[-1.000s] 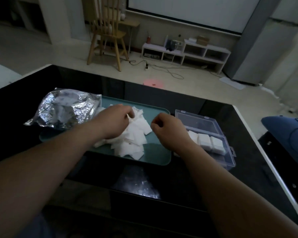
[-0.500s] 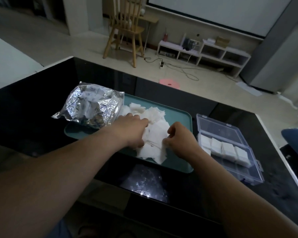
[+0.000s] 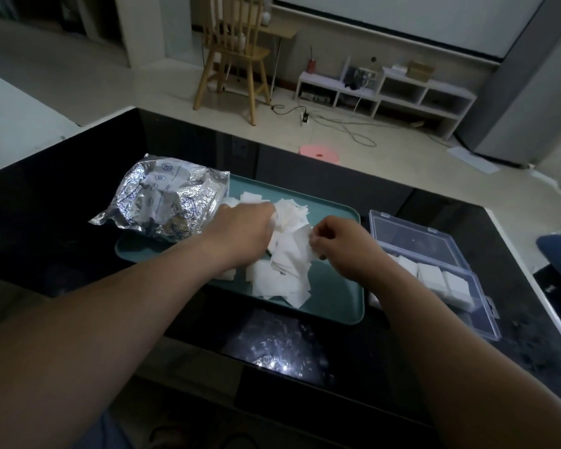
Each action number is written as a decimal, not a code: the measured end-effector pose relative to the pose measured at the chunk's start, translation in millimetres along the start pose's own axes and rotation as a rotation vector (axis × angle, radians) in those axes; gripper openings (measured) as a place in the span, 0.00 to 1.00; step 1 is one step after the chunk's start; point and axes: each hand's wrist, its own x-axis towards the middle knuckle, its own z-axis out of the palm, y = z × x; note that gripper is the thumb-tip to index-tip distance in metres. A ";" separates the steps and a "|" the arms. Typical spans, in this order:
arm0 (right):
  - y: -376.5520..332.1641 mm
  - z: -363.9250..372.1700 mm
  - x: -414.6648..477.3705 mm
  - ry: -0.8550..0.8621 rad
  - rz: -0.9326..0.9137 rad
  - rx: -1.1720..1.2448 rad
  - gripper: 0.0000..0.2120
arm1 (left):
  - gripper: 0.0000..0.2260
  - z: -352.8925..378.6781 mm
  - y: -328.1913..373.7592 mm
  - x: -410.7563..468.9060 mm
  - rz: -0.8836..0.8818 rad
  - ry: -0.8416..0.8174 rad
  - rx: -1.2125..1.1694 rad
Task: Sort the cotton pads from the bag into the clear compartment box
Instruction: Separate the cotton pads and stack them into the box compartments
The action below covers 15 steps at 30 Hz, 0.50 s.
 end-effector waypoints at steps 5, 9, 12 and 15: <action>-11.6 11.9 0.4 0.016 0.081 0.218 0.07 | 0.08 -4.9 -2.4 7.8 -0.273 0.107 -0.714; -17.1 8.3 2.8 -0.059 0.223 0.779 0.06 | 0.09 3.0 -4.2 6.5 -0.380 0.025 -1.077; -17.4 12.8 3.6 -0.081 0.263 0.898 0.06 | 0.08 9.9 -0.1 8.9 -0.339 -0.063 -1.106; -16.8 24.7 2.6 -0.041 0.254 0.794 0.04 | 0.07 15.8 6.9 8.2 -0.285 -0.117 -1.105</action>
